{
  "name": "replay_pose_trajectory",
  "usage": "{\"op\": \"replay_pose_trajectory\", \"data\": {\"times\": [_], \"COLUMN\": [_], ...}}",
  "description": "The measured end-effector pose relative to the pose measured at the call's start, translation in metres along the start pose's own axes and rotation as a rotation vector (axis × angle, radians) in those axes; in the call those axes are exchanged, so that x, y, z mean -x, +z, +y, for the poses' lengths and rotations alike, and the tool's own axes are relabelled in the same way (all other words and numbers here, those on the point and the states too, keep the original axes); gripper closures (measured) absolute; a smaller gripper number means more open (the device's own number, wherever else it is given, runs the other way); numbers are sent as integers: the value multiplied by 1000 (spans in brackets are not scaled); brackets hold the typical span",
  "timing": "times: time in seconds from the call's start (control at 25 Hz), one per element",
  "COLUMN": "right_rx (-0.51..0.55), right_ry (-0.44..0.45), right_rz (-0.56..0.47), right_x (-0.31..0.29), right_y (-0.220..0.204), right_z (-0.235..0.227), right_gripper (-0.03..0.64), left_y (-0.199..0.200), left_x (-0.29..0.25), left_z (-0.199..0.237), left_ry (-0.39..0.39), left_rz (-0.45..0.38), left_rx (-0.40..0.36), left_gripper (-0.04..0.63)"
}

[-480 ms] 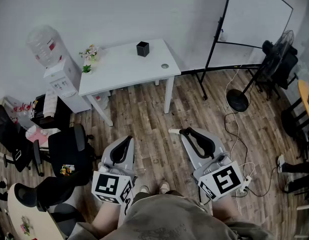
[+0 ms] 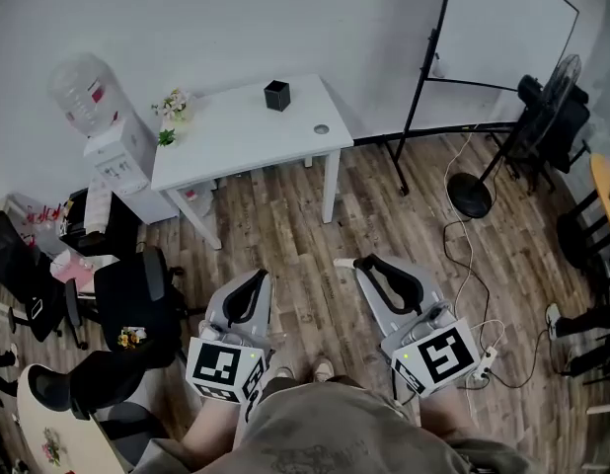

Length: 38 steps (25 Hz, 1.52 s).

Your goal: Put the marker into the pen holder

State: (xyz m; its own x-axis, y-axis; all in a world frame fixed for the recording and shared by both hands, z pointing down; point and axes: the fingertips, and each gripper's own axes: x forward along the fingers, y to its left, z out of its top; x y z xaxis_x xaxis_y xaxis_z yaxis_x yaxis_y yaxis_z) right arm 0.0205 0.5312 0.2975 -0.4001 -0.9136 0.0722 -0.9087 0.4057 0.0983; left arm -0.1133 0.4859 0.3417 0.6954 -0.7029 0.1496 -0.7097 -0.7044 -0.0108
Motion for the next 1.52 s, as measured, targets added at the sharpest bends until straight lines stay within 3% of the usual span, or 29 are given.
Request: {"op": "replay_pose_trajectory", "data": {"times": [0.28,0.84,1.52], "right_rx": [-8,-4,12], "right_ry": [23,42,3], "right_rz": [43,83,95], "right_x": [0,-43,-202], "right_y": [-18,-33,-17], "right_z": [-8,-28,-97], "right_gripper": [520,520,520], "left_y": [-3,-12,6], "left_x": [-10,-50,-172], "left_z": [-6,24,144], "left_ry": [-17,-18,-78], "left_rz": [30,75,62], "left_rx": [-28,-49,-21], "left_gripper": [595,595,595]}}
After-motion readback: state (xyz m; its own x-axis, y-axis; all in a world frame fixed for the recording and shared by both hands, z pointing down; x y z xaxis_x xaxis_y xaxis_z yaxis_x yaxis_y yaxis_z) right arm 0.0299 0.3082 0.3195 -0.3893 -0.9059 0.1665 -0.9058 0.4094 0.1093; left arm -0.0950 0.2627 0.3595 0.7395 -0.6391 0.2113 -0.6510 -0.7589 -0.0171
